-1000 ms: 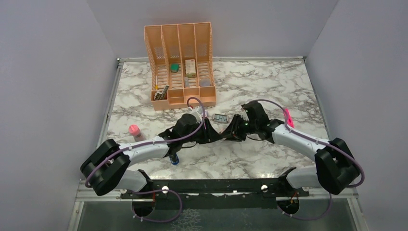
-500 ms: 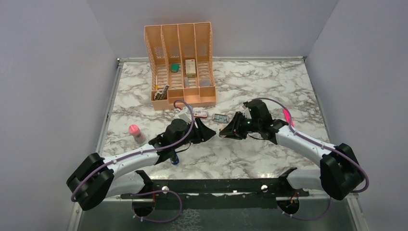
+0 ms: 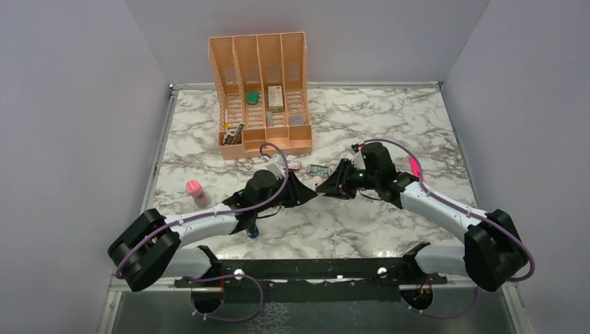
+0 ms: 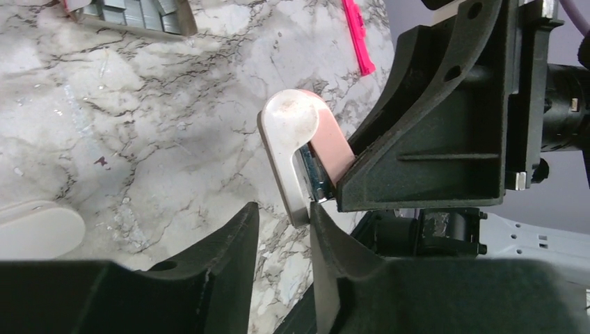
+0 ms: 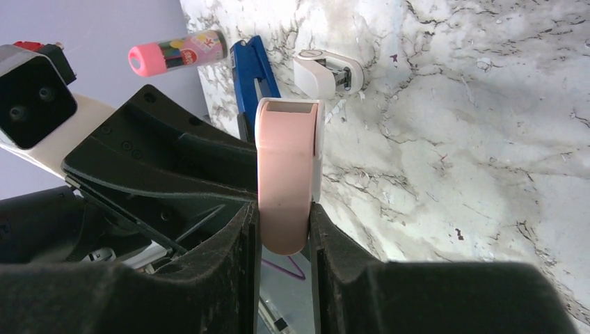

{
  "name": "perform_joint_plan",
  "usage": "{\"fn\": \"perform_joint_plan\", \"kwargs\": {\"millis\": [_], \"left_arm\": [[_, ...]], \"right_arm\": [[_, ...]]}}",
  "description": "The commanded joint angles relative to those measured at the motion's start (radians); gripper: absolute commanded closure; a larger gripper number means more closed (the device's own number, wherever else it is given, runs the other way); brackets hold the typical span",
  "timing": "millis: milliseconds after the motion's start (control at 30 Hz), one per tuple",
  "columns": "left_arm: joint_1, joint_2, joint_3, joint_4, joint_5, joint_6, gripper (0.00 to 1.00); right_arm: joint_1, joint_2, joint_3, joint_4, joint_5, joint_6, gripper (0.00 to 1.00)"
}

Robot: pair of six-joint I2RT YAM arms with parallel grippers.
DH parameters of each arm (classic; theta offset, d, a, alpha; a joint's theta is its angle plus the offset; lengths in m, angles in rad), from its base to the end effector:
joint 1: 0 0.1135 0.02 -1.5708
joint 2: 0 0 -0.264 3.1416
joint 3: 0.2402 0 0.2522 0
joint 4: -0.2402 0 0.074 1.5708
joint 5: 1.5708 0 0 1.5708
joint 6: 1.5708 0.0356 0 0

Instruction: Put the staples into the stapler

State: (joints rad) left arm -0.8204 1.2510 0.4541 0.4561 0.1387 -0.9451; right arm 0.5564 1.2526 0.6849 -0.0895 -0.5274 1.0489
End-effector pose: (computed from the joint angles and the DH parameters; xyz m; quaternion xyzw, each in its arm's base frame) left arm 0.1697 -0.1892 0.1943 -0.0109 0.8157 -0.4806 0.3218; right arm 0.2106 0.1521 0.2191 0.0997 0.8683 0.4688 0.1276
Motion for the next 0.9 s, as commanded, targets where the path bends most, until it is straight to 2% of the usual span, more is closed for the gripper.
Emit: {"fn": "perform_joint_plan", "kwargs": {"millis": [0,233,300,567,767,867], "left_arm": [[-0.006,0.03,0.024,0.061,0.043,0.019,0.74],[-0.004,0.027,-0.004,0.028,0.031,0.191,0.95],[-0.003,0.027,-0.011,0.016,0.04,0.238,1.0],[0.0,0.008,0.002,-0.053,0.028,0.368,1.0],[0.004,0.012,0.017,-0.078,0.011,0.379,1.0],[0.004,0.013,0.027,-0.079,0.032,0.393,1.0]], "right_arm": [[0.003,-0.019,0.012,0.049,-0.082,0.005,0.78],[-0.03,0.027,0.104,-0.115,-0.134,-0.143,0.78],[-0.052,0.058,0.147,-0.219,-0.163,-0.222,0.78],[-0.119,0.105,0.269,-0.451,-0.161,-0.442,0.78],[-0.16,0.104,0.281,-0.489,-0.17,-0.476,0.78],[-0.181,0.105,0.302,-0.508,-0.138,-0.503,0.72]]}}
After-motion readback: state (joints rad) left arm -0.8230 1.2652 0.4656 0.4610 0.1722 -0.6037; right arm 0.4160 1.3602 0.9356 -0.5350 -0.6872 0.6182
